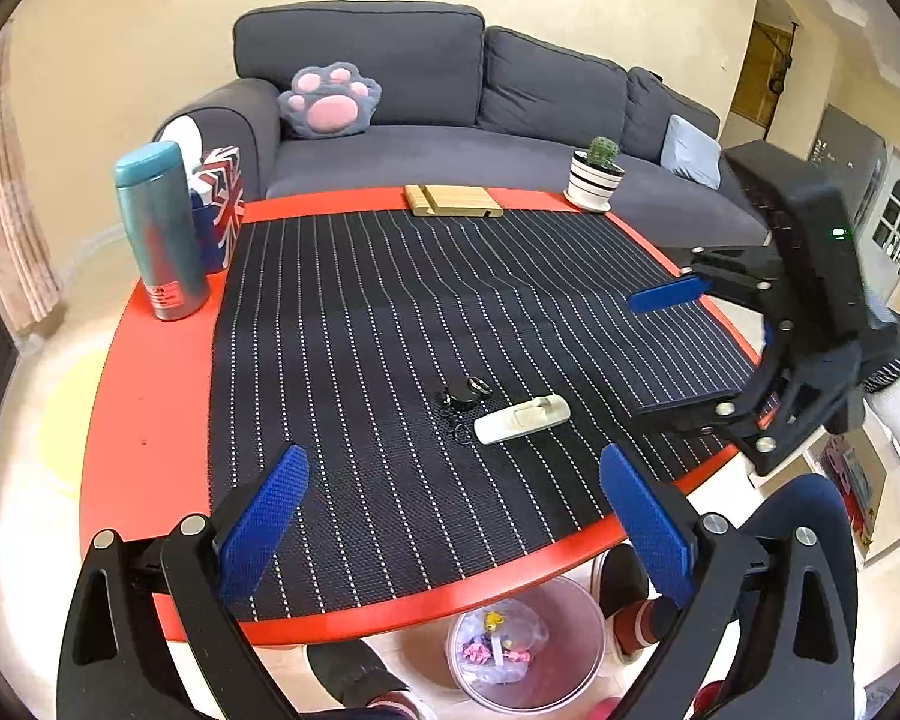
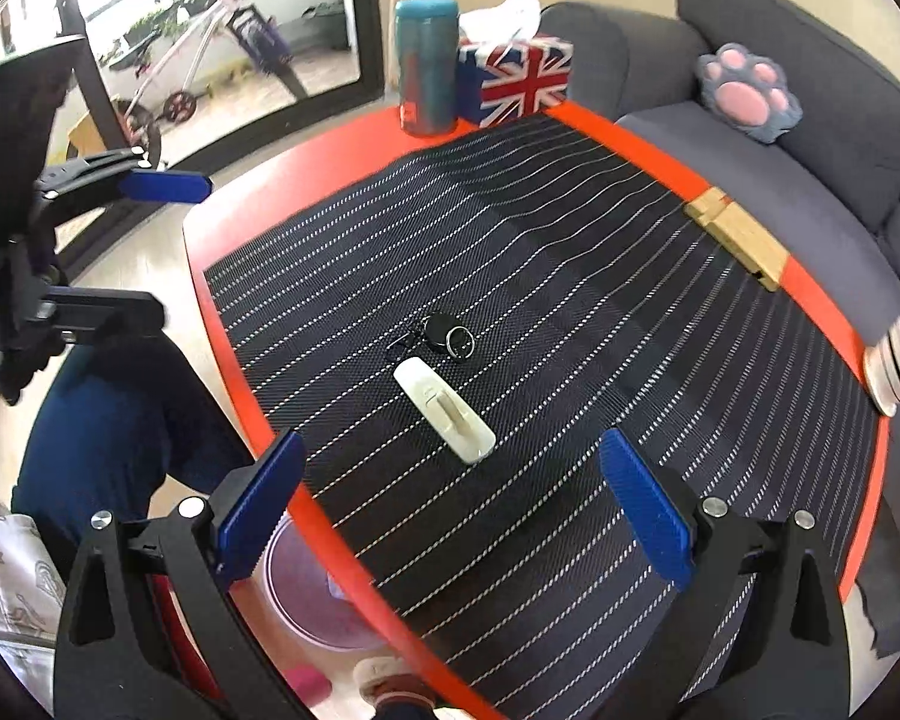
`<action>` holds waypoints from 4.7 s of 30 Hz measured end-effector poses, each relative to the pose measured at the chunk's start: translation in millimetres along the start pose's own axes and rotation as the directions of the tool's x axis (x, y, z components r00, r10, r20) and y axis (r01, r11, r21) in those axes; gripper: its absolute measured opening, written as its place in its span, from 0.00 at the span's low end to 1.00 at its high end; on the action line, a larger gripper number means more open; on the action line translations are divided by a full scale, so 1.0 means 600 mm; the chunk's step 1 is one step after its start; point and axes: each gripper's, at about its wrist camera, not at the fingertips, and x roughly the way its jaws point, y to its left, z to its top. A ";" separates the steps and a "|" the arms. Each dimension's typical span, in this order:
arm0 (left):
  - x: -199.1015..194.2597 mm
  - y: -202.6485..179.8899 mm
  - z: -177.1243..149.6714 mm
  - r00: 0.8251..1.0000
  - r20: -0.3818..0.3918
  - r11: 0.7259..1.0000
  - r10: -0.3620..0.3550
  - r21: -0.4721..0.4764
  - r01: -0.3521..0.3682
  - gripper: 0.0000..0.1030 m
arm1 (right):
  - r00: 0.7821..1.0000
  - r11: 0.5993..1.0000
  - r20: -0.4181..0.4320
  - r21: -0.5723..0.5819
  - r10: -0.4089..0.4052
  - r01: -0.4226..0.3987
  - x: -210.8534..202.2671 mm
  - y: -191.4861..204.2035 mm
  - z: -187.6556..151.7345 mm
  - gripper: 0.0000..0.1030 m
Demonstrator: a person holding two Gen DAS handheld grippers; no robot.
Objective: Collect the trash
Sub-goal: 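Reach the right tool to the white plastic clip and grasp it, then grasp the black keychain with the left tool while the right tool holds the clip, then open the right tool over the pink bin while the left tool carries the keychain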
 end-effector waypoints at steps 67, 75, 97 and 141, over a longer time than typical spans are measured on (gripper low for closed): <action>0.187 -0.026 0.093 0.966 -0.255 0.969 -0.038 0.228 0.099 0.91 | 0.998 0.966 0.031 0.255 -0.052 0.043 -0.037 -0.095 -0.047 0.05; 0.247 -0.021 0.078 0.939 -0.344 0.956 -0.015 0.270 0.114 0.91 | 0.998 0.961 0.024 0.273 -0.058 0.049 -0.037 -0.102 -0.059 0.05; 0.258 -0.014 0.067 0.937 -0.350 0.965 0.000 0.244 0.092 0.26 | 0.998 0.957 0.033 0.288 -0.061 0.048 -0.030 -0.099 -0.065 0.05; -0.043 -0.130 -0.078 0.988 -0.088 0.977 -0.126 0.164 0.139 0.26 | 0.989 0.966 0.143 0.259 -0.025 -0.013 -0.132 0.163 -0.229 0.06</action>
